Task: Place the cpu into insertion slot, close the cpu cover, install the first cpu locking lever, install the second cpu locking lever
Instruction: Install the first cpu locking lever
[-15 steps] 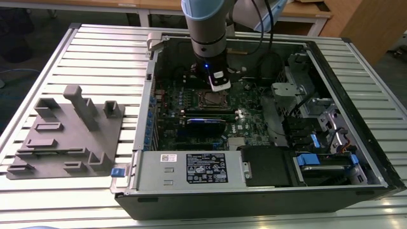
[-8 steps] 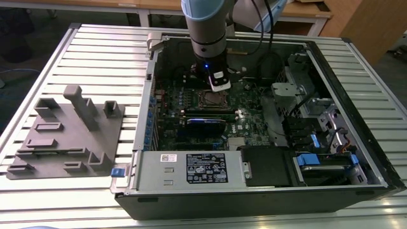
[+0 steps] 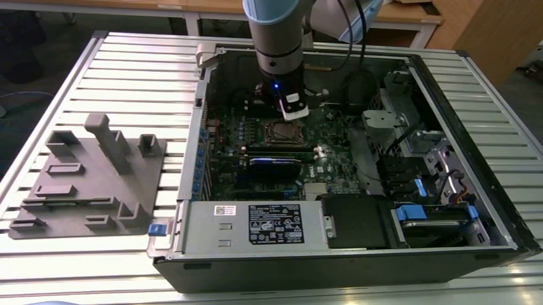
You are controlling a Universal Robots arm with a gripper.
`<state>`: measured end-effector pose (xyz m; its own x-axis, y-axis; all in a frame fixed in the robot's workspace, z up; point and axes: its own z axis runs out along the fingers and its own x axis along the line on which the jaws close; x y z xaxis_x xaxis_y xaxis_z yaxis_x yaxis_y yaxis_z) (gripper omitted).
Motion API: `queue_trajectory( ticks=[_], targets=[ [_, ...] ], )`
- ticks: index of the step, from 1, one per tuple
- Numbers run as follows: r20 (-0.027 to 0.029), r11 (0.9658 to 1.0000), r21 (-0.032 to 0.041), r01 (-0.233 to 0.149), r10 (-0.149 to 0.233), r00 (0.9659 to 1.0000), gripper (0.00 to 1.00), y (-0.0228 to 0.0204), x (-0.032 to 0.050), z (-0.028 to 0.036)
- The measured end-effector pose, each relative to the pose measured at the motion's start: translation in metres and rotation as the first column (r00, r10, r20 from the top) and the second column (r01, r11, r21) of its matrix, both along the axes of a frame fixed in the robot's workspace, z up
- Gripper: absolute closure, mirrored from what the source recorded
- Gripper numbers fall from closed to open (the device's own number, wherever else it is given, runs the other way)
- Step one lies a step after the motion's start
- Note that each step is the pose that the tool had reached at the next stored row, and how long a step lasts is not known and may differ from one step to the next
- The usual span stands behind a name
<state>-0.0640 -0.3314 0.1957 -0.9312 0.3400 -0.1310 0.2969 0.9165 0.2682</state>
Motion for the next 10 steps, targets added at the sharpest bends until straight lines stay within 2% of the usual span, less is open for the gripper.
queue_trajectory(
  ticks=[3, 6, 8, 10],
  targets=[
    [0.0001, 1.0000, 0.0001, 0.000, 0.000, 1.0000, 0.89, 0.0000, 0.0000, 0.0047],
    [0.0002, 1.0000, 0.0043, 0.000, 0.000, 1.0000, 0.89, 0.0003, 0.0000, 0.0048],
    [0.0006, 0.9999, 0.0119, 0.001, -0.001, 1.0000, 0.89, 0.0008, -0.0001, 0.0049],
    [0.0013, 0.9997, 0.0228, 0.002, -0.002, 1.0000, 0.89, 0.0015, -0.0002, 0.0049]
  ],
)
